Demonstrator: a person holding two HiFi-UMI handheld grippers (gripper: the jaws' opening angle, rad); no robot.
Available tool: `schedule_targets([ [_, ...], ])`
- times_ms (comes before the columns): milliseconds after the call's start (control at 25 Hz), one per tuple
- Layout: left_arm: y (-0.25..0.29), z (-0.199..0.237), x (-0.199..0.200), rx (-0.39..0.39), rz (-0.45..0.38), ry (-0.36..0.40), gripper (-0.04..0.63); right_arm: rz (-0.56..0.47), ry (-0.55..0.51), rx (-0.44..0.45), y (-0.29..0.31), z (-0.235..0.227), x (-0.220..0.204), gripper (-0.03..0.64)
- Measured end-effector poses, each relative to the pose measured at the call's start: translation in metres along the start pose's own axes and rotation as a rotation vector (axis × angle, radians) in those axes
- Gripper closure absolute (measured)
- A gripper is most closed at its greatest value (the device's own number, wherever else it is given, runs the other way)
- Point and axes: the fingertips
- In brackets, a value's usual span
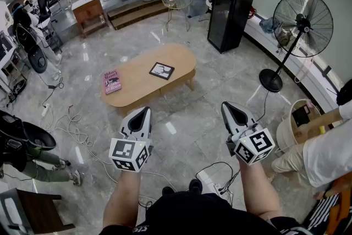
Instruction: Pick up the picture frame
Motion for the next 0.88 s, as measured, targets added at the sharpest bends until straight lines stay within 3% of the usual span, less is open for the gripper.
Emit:
schedule_targets([
  [240,-0.011,-0.001,-0.005,-0.014,0.033,-0.023,0.586,0.011,0.016,-0.005,-0.010,0.000,-0.010,0.615],
  [480,0.000,-0.007,0.001,0.071,0.031,0.018,0.586,0.006,0.043,-0.006,-0.022,-0.015,-0.015,0.614],
  [720,0.000,-0.044,-0.004,0.045,0.017,0.076,0.588,-0.015,0.104,0.051,-0.037,-0.028,-0.016,0.614],
  [880,-0.007,-0.055,-0.006,0.065,0.025,0.070,0.588,-0.038,0.088,0.069,-0.042,-0.034,-0.007,0.612],
])
Point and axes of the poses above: the fingertips, and each gripper's own axes: y forward along the fingers, z to its left, x out of its top, and after that the axes turned 11 degrees about x, right-handed
